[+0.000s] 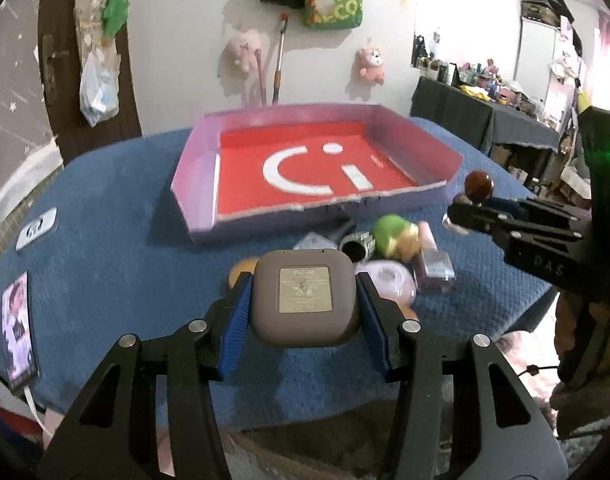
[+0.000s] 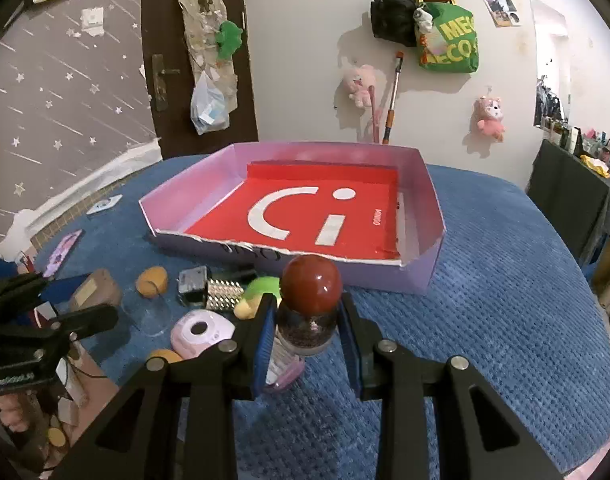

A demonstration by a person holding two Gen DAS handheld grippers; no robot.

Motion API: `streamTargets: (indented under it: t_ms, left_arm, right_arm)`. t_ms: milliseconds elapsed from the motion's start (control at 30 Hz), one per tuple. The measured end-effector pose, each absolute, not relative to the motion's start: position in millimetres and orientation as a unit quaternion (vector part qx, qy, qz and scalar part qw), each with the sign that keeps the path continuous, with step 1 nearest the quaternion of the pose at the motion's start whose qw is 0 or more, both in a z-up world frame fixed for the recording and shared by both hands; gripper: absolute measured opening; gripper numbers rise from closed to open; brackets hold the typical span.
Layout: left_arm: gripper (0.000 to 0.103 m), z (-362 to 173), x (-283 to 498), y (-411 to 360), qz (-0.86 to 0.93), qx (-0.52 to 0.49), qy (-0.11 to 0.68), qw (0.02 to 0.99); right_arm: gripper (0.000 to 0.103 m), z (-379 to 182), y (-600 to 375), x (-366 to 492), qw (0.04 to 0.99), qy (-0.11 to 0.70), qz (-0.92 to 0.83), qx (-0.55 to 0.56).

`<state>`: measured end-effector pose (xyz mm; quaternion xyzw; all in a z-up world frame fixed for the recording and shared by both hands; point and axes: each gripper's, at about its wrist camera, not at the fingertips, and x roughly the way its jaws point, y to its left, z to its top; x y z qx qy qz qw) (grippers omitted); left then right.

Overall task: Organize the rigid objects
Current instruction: 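Carry the jar with the right tool into the pink box while the left tool carries the compact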

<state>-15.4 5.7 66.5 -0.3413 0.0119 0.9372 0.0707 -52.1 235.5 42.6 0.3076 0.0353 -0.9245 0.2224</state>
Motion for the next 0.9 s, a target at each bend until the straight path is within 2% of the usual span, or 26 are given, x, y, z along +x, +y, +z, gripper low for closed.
streamTargets:
  t_ms: [900]
  left_arm:
    - [0.048, 103.6, -96.1, 0.5, 0.945, -0.305, 0.022, 0.120]
  right_arm:
    - [0.033, 66.3, 228.1, -104.8, 0.257, 0.009, -0.914, 0.313]
